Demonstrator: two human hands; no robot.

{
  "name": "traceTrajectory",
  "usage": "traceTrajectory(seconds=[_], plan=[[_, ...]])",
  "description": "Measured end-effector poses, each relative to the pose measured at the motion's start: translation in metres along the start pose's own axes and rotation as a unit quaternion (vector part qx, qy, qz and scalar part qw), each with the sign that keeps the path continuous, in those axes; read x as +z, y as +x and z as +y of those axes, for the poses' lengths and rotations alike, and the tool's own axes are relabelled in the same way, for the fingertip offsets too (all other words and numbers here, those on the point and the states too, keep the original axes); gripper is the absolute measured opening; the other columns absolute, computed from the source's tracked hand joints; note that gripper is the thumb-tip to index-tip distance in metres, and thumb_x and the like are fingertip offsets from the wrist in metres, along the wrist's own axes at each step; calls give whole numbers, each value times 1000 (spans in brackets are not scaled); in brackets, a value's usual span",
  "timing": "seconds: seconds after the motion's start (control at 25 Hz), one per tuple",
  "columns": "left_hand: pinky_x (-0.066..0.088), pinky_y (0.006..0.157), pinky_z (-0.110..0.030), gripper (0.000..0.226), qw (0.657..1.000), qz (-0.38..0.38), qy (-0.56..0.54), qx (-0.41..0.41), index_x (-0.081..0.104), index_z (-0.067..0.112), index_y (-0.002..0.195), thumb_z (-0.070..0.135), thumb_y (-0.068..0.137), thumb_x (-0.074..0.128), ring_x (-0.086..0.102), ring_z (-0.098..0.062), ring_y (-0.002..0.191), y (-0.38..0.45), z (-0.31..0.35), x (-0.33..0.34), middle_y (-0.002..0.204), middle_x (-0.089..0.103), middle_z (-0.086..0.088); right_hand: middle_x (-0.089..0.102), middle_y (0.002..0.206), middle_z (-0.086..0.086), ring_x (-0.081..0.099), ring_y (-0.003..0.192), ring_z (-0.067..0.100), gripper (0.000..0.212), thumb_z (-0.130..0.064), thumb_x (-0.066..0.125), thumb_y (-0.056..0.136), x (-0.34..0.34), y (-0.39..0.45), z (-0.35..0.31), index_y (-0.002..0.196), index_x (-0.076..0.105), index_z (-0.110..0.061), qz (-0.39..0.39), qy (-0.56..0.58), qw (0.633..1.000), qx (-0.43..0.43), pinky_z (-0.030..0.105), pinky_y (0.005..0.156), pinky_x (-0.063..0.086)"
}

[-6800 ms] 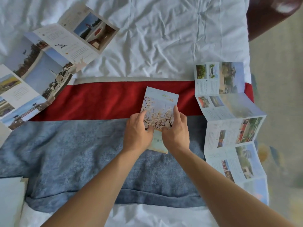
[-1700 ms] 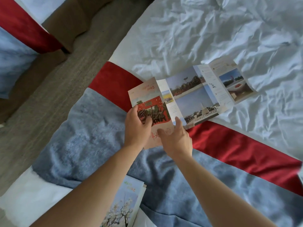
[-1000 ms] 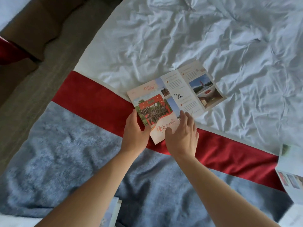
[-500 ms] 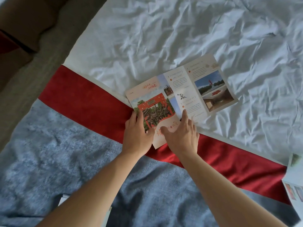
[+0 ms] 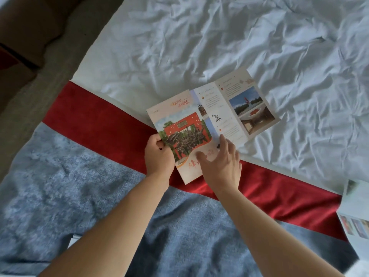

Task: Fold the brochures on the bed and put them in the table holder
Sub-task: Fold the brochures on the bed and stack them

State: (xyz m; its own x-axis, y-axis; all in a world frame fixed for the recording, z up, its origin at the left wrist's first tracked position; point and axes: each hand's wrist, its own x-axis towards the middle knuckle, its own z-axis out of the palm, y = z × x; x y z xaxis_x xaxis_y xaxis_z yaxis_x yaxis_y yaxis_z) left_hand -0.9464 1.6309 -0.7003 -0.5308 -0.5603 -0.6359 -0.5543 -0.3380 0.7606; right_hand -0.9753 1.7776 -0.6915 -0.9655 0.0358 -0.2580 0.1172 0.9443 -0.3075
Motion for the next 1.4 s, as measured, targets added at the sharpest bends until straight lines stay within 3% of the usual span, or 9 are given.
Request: traceTrajectory(seconds=[0.08, 0.32, 0.48, 0.6, 0.76, 0.88, 1.04, 1.2, 1.4], plan=[[44, 47, -13, 45, 1000, 15, -2, -2, 60, 31, 92, -8, 82, 39, 65, -1, 73, -6, 0, -7, 87, 68, 8, 40, 152, -1, 33, 140, 22, 90, -70, 53, 80, -3, -7, -3, 153, 25, -25, 8, -15, 1000, -26, 45, 112, 28], [53, 51, -26, 54, 999, 27, -33, -19, 70, 25, 99, -8, 79, 32, 67, -13, 74, -20, 5, -34, 85, 71, 3, 62, 132, -8, 52, 126, 18, 85, -71, 47, 80, -8, -30, -25, 151, 27, -27, -25, 34, 998, -40, 40, 115, 26], [54, 51, -26, 52, 988, 106, -102, -44, 76, 22, 86, -2, 72, 33, 70, -13, 69, -24, 10, -46, 76, 74, 4, 54, 139, -2, 47, 128, 21, 80, -74, 43, 82, -14, -44, -32, 146, 36, -26, 22, 69, 995, -74, 42, 108, 34], [50, 60, -27, 46, 988, 149, -32, -29, 73, 27, 81, 2, 76, 35, 67, -16, 81, -16, 9, -59, 84, 72, 4, 40, 151, 4, 37, 137, 23, 81, -74, 37, 87, -20, -36, -25, 149, 34, -23, 47, 57, 996, -51, 46, 108, 34], [51, 76, -32, 33, 989, 69, 118, 59, 69, 28, 109, 14, 92, 43, 62, -15, 96, -13, 0, -52, 106, 66, 5, 37, 153, 9, 37, 136, 30, 82, -73, 33, 88, -18, -24, -2, 151, 28, -22, -13, 33, 998, 55, 51, 107, 35], [44, 72, -21, 29, 971, 1, 205, 126, 63, 23, 119, 17, 93, 52, 56, -11, 91, -18, -6, -26, 107, 55, 5, 42, 149, 12, 40, 132, 33, 86, -78, 27, 84, -14, -21, 13, 149, 32, -23, -40, 136, 976, 165, 51, 105, 34], [49, 81, -31, 54, 924, -80, 335, 165, 44, 21, 141, 25, 90, 62, 53, -15, 104, -33, -23, 6, 120, 49, 2, 60, 133, 7, 54, 117, 29, 89, -82, 19, 81, -15, -17, 29, 143, 46, -25, -45, 258, 934, 245, 43, 90, 40], [46, 93, -36, 74, 879, -125, 411, 207, 29, 20, 152, 22, 89, 66, 44, -23, 120, -48, -43, 18, 135, 45, -6, 64, 117, -3, 60, 106, 20, 54, -53, 48, 92, -13, -26, 36, 140, 48, -28, -62, 221, 962, 150, 34, 82, 43], [52, 91, -41, 71, 824, -115, 460, 310, 33, 10, 150, 7, 86, 65, 50, -28, 117, -68, -52, -1, 136, 42, -12, 29, 155, -4, 59, 110, 22, 72, -10, 59, 83, -10, -64, 41, 149, 36, -27, -48, 105, 993, -19, 29, 79, 45]])
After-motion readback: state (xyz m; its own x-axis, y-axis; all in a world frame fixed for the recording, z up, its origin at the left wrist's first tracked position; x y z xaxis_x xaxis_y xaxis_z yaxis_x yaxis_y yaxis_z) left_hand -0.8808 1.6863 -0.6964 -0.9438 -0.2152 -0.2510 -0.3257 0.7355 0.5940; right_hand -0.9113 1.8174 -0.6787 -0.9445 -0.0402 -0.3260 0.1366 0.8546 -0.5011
